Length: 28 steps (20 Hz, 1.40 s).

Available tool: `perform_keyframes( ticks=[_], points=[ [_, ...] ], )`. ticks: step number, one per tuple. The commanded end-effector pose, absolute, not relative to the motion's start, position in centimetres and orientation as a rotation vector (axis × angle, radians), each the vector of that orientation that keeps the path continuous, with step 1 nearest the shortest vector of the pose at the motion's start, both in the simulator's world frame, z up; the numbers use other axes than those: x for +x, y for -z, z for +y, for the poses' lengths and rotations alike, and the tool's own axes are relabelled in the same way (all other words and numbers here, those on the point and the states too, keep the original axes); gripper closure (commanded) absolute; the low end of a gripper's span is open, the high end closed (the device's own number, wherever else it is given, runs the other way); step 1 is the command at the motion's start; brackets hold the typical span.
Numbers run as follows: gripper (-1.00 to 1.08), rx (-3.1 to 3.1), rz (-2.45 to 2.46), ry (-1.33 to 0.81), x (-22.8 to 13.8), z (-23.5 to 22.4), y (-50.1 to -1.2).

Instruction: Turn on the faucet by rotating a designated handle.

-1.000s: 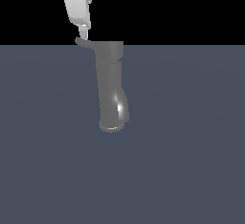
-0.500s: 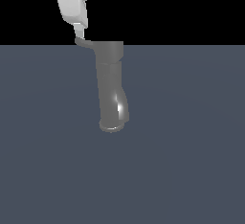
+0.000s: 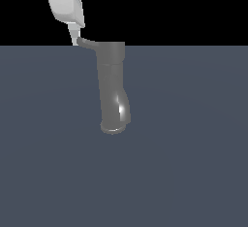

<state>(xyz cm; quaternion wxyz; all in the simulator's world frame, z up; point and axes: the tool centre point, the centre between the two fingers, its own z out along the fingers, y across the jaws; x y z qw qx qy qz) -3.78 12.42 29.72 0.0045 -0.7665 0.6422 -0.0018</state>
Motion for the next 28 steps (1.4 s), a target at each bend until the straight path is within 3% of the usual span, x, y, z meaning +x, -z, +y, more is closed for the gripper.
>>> perform_keyframes(
  ticks=[1, 18, 20, 28],
  points=[
    [1.08, -2.399, 2.020, 0.005, -4.4, 11.7, -29.7],
    [1.08, -2.400, 2.027, 0.000, -9.4, 8.1, -29.7],
    [1.08, -2.426, 1.993, 0.001, -9.3, 9.7, -29.7],
    [1.08, -2.410, 2.013, 0.000, -9.8, 4.7, -29.7]
  ],
)
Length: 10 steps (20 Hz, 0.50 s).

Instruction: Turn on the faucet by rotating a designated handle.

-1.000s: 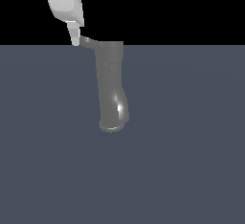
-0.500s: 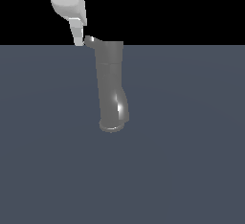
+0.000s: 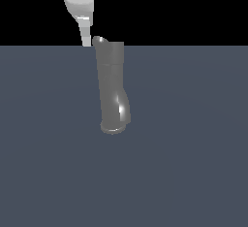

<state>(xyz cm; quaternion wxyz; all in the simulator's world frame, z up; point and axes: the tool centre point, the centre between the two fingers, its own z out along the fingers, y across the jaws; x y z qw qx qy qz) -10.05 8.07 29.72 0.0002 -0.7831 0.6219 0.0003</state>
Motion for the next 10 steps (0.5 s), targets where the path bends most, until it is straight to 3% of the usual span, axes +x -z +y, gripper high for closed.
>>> perform_keyframes(
  ticks=[1, 5, 6, 7, 10],
  points=[
    [1.08, -2.408, 2.016, 0.000, -9.9, 4.1, -29.7],
    [1.08, -2.400, 2.027, 0.000, -10.1, 1.5, -29.7],
    [1.08, -2.400, 2.027, 0.000, -10.1, 1.5, -29.7],
    [1.08, -2.464, 1.954, -0.004, -10.5, 5.1, -29.7],
    [1.08, -2.453, 1.968, -0.003, -9.6, 3.5, -29.7]
  ],
)
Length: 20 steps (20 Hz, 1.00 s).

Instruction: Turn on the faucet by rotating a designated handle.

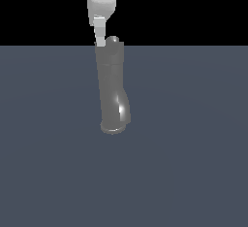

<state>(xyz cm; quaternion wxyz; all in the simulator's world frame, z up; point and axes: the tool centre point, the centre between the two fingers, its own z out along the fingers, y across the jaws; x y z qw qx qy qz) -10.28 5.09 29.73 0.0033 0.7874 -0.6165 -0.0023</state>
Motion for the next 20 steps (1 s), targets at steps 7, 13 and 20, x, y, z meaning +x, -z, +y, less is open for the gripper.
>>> perform_keyframes(
  ticks=[7, 13, 20],
  points=[
    [1.08, 2.424, -1.996, 0.001, -7.7, -0.1, -29.7],
    [1.08, 2.404, -2.022, 0.000, -6.1, -3.0, -29.7],
    [1.08, 2.467, -1.929, 0.026, -5.8, 0.8, -29.8]
  ],
)
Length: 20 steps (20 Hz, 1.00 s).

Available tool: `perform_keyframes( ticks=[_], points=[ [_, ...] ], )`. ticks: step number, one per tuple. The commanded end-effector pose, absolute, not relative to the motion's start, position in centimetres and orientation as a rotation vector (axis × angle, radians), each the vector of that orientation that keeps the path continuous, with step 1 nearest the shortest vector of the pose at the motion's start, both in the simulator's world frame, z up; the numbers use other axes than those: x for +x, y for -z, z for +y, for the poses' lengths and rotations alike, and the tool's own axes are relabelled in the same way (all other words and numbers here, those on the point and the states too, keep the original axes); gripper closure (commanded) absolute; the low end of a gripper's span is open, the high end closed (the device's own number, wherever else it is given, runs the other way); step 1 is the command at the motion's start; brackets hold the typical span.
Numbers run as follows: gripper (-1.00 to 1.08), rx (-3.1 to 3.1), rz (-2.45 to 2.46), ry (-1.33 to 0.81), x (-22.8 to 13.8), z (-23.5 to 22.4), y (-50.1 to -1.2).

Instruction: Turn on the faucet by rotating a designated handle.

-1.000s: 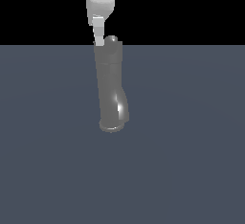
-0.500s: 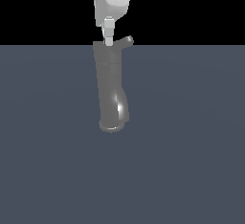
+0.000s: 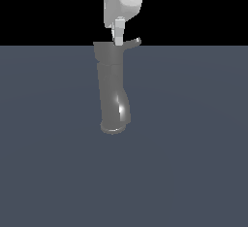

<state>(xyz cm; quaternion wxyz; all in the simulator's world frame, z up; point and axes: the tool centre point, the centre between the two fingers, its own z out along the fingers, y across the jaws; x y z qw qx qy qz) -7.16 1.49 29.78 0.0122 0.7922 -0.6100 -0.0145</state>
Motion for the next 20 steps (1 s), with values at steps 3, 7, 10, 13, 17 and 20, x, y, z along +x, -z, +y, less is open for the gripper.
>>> perform_keyframes(
  ticks=[3, 7, 10, 13, 17, 20],
  points=[
    [1.08, 2.457, -1.945, 0.022, -4.7, 0.0, -29.7],
    [1.08, 2.443, -1.965, 0.017, -3.4, -0.9, -29.7],
    [1.08, 2.433, -1.980, 0.013, -2.3, -1.6, -29.7],
    [1.08, 2.423, -1.995, 0.009, -1.3, -2.3, -29.7],
    [1.08, 2.409, -2.015, 0.003, 0.0, -3.3, -29.7],
    [1.08, 2.402, -2.024, 0.001, 0.6, -3.8, -29.7]
  ],
)
